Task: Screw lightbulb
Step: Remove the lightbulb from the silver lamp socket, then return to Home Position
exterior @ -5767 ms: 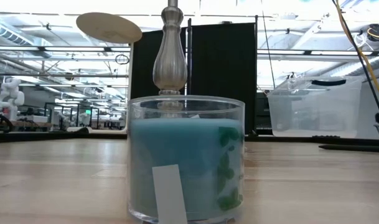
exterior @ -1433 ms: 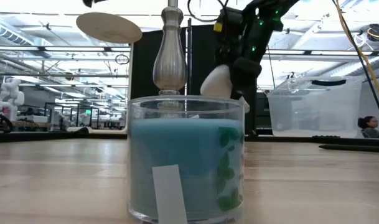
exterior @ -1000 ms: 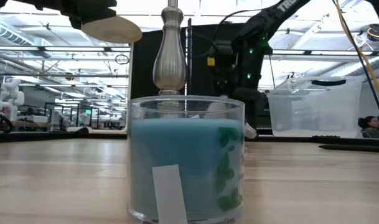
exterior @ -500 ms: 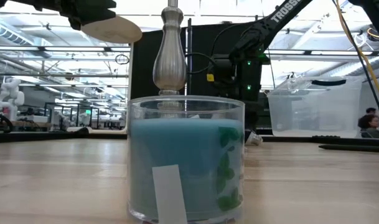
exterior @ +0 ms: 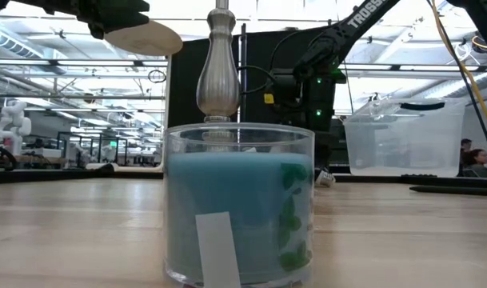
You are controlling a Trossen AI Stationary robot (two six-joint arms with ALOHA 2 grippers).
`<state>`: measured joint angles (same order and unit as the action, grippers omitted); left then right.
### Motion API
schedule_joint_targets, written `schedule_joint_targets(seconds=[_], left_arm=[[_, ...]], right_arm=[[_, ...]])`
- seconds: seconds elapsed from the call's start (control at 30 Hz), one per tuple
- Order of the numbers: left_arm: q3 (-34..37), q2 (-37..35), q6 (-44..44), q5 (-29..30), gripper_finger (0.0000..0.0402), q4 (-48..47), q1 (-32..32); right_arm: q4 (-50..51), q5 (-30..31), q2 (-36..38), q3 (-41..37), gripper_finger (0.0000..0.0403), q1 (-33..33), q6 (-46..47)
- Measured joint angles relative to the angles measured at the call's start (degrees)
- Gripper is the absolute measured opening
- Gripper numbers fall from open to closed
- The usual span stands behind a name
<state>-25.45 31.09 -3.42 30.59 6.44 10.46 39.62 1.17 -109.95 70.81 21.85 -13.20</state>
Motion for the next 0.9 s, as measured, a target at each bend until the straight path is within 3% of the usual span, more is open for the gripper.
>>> schedule_joint_targets(seconds=[0.27, 0.6, 0.73, 0.9], left_arm=[[0.00, 0.00, 0.00, 0.00, 0.0202, 0.02, 0.00], [0.00, -0.55, -1.79, 0.02, 0.0198, -0.22, 0.00], [0.00, -1.86, -2.26, 0.07, 0.0165, -2.51, 0.00], [0.67, -3.26, -2.14, 0.09, 0.0086, -2.63, -0.09]], right_arm=[[0.08, 0.38, 2.73, 0.00, 0.0261, -0.12, 0.05], [1.96, 3.63, 16.45, 0.00, 0.0261, -0.20, 1.83], [-3.07, 4.96, 25.47, -0.42, 0.0209, -0.20, 1.75], [-17.19, 4.70, 40.30, -10.08, 0.0080, -0.17, 2.70]])
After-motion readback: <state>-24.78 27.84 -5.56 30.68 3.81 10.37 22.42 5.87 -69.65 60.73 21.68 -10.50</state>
